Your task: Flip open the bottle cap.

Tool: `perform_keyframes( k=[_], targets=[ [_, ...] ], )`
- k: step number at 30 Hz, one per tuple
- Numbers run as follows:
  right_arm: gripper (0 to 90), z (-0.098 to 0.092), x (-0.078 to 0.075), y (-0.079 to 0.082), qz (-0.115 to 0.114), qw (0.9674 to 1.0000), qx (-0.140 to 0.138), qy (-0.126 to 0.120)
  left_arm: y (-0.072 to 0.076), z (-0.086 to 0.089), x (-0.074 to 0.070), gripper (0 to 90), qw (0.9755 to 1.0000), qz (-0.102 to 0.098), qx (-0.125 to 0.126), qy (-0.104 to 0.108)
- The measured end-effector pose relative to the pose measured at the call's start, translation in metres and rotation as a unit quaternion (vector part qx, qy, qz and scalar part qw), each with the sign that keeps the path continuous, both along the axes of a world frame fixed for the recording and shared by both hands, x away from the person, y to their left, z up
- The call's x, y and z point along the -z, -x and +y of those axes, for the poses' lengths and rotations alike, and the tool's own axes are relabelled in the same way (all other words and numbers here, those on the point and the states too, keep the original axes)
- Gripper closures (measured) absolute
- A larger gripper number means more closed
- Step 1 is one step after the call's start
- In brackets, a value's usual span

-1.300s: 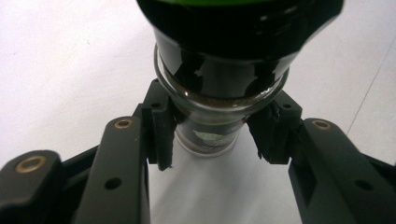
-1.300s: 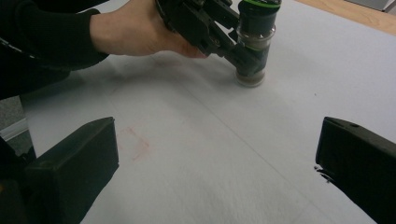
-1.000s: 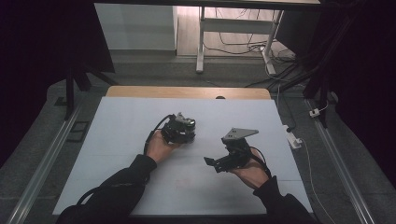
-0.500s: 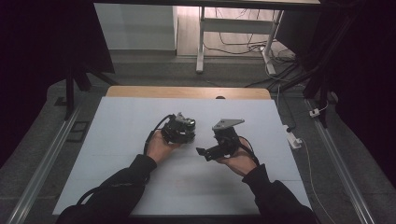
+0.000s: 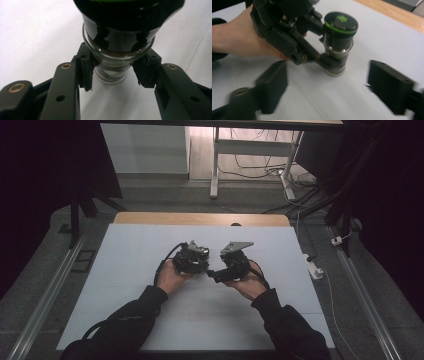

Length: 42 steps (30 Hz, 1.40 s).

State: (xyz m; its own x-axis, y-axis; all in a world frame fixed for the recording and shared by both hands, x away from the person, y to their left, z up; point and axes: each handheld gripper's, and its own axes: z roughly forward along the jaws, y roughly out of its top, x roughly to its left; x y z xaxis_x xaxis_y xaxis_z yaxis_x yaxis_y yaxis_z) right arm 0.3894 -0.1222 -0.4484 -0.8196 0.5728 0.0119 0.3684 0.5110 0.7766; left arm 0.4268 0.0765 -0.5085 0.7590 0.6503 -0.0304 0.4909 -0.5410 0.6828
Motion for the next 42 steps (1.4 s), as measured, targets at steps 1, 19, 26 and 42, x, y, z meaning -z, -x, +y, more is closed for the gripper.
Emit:
perform_keyframes(
  k=[1, 19, 26, 42],
  targets=[
    [29.5, 0.000, -0.001, -0.001, -0.001, 1.0000, -0.001, -0.004, 0.000, 0.000, 0.000, 54.1, 1.0000, 0.000, 0.000, 0.000],
    [89.3, 0.013, -0.002, -0.017, 0.014, 0.9996, -0.023, -0.003, 0.000, 0.000, 0.000, 54.1, 1.0000, -0.002, 0.001, -0.001],
    [89.4, 0.019, 0.000, -0.022, 0.017, 0.9996, -0.019, -0.005, 0.001, -0.001, 0.001, 54.2, 1.0000, -0.004, -0.001, 0.000],
    [89.5, 0.023, -0.002, -0.029, 0.013, 0.9997, -0.009, -0.016, 0.001, -0.001, 0.001, 54.2, 1.0000, -0.003, -0.004, 0.005]
  ],
)
